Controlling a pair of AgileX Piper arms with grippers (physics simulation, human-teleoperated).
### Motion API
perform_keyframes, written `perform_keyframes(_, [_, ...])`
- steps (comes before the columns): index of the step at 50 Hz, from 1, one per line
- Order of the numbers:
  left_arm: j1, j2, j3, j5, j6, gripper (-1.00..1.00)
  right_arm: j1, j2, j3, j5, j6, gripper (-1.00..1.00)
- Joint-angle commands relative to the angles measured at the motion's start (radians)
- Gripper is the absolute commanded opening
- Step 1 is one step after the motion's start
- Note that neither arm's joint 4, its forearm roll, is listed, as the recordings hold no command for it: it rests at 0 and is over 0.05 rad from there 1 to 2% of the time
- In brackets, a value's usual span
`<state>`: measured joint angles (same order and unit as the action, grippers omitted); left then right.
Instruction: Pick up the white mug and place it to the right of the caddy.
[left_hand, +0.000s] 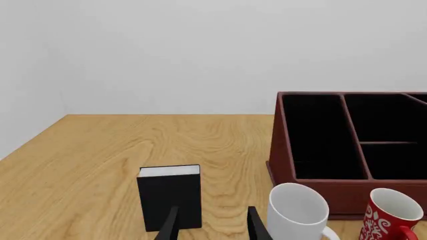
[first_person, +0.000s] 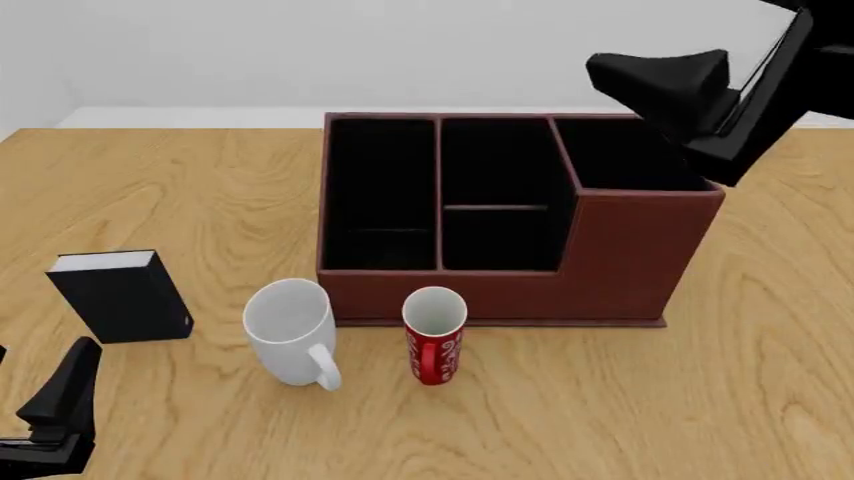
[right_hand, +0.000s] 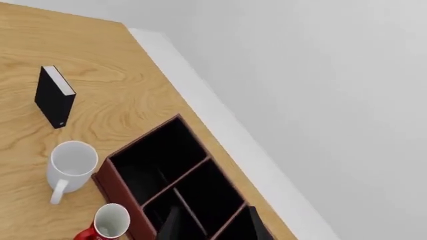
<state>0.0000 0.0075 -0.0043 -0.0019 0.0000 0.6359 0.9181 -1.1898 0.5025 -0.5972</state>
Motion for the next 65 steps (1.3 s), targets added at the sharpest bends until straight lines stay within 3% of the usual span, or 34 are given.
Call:
perform_keyframes(1, [0.000,0.000,0.000,0.000,0.000,1.00,0.076,0.133,-0.118,0.072,0.009,1.00])
perform_keyframes(10, [0.000,0.000,0.000,0.000,0.000,1.00,0.132,0.270,-0.181,0.132,0.034,1.00])
perform_keyframes(19, [0.000,0.000,0.000,0.000,0.000,1.00,0.092,0.319,-0.221,0.166,0.044,1.00])
perform_keyframes(26, [0.000,0.000,0.000,0.000,0.000,1.00,0.144,0.388,-0.290,0.186,0.110,1.00])
perform_keyframes(32, [0.000,0.000,0.000,0.000,0.000,1.00,0.160,0.434,-0.353,0.214,0.170,1.00])
perform_keyframes(37, [0.000,0.000,0.000,0.000,0.000,1.00,0.142,0.454,-0.360,0.228,0.188,1.00])
perform_keyframes(49, [0.000,0.000,0.000,0.000,0.000,1.00,0.226,0.552,-0.457,0.290,0.267,1.00])
perform_keyframes(51, [0.000,0.000,0.000,0.000,0.000,1.00,0.249,0.575,-0.494,0.307,0.303,1.00])
perform_keyframes(65, [0.000,0.000,0.000,0.000,0.000,1.00,0.238,0.616,-0.498,0.334,0.355,1.00])
